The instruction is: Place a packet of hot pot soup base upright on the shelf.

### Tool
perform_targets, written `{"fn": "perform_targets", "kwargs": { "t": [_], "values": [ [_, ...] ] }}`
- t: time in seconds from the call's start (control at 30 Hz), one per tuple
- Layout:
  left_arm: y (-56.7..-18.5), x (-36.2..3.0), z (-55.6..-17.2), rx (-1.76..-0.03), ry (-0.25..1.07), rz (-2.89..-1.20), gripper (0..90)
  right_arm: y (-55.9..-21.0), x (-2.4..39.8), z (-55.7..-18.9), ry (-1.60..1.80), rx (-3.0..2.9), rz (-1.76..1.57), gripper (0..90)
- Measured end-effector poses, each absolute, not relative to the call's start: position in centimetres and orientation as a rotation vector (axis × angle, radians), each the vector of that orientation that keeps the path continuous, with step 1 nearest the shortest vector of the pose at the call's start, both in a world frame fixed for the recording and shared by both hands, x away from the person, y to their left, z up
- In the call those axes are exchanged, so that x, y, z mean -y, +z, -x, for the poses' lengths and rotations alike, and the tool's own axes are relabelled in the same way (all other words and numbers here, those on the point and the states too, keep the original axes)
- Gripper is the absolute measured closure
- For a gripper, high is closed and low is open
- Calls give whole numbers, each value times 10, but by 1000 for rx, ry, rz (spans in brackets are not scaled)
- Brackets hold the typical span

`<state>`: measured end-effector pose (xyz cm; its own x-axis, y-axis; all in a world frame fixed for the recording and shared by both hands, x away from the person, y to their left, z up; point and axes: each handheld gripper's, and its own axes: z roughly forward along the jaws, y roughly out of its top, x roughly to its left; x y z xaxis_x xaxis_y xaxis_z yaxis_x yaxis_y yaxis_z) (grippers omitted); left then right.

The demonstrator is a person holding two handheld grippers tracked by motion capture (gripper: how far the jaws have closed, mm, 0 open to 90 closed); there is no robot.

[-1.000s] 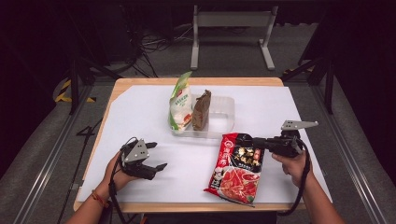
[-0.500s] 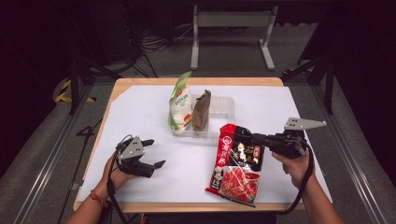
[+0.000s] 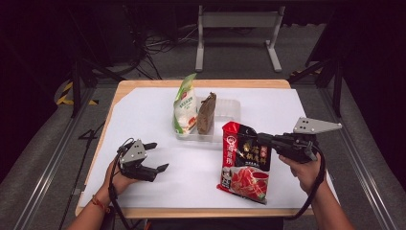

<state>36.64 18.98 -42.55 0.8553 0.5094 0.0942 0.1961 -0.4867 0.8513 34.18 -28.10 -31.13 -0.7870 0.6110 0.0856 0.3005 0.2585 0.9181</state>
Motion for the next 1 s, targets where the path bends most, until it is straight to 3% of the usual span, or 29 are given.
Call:
{"fn": "perform_targets", "kwargs": {
  "t": [1.0],
  "values": [
    [-425, -196, -368, -537, 452, -2055, 156, -283, 277, -351, 1503, -2065, -811, 884]
  ]
}}
